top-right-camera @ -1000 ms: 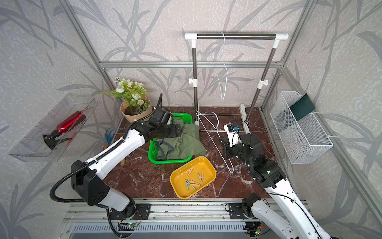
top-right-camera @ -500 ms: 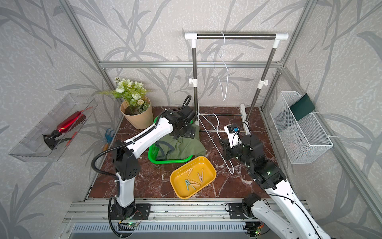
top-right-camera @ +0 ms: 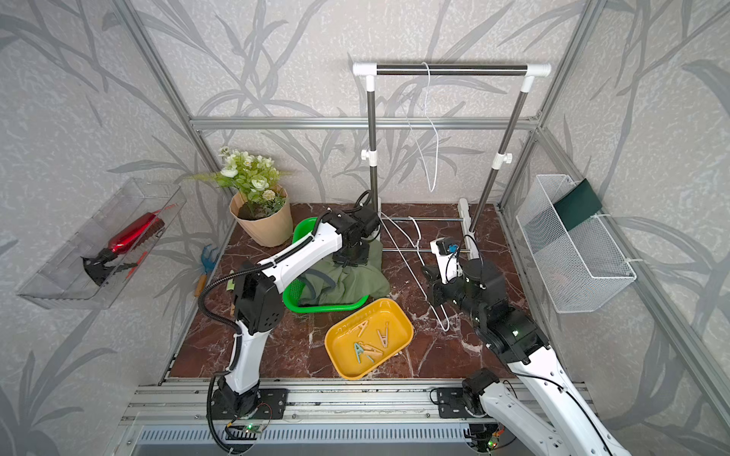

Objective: Remove the clothespins securing tank tops to the hanger
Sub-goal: Place the tank top in the basket.

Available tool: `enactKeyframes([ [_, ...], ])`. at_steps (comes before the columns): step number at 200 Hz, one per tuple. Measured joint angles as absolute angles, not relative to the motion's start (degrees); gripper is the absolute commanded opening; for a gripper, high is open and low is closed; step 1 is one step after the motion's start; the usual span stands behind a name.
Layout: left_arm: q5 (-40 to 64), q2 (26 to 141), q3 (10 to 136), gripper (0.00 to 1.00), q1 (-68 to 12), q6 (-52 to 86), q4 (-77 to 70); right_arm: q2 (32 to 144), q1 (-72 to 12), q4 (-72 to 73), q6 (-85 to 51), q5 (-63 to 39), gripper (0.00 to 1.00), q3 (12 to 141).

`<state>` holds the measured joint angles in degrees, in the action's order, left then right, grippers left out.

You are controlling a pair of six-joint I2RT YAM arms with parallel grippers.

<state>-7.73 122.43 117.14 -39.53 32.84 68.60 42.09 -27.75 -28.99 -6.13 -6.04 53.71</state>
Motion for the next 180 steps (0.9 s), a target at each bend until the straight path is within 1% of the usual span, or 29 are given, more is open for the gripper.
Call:
enactKeyframes([
  [28, -7.6, 121.1, 116.5, 0.0, -39.2, 32.9, 68.5, 42.1, -27.7, -29.0, -6.2, -6.0, 0.0, 53.4],
  [54, -6.8, 116.2, 114.5, 0.0, -38.1, 32.9, 67.9, 42.2, -27.7, -29.0, -6.1, -6.0, 0.0, 53.4],
  [75, -4.1, 109.1, 112.0, 0.0, -35.2, 33.0, 66.1, 42.3, -27.7, -29.0, -6.1, -6.0, 0.0, 53.4],
  [109, 1.5, 93.4, 103.1, 0.0, -27.2, 33.6, 59.5, 42.6, -27.5, -29.0, -6.2, -6.0, 0.0, 53.4],
  [133, 3.5, 85.9, 99.2, 0.0, -21.9, 34.0, 57.4, 42.8, -27.4, -28.9, -6.4, -6.1, 0.0, 53.4],
  [159, 7.2, 83.1, 93.7, 0.0, -18.5, 34.1, 53.3, 43.0, -27.4, -28.4, -6.9, -6.5, 0.0, 53.4],
  [180, 12.3, 84.9, 86.7, 0.0, -17.8, 34.7, 47.7, 43.1, -27.4, -28.2, -7.3, -6.5, 0.0, 53.4],
])
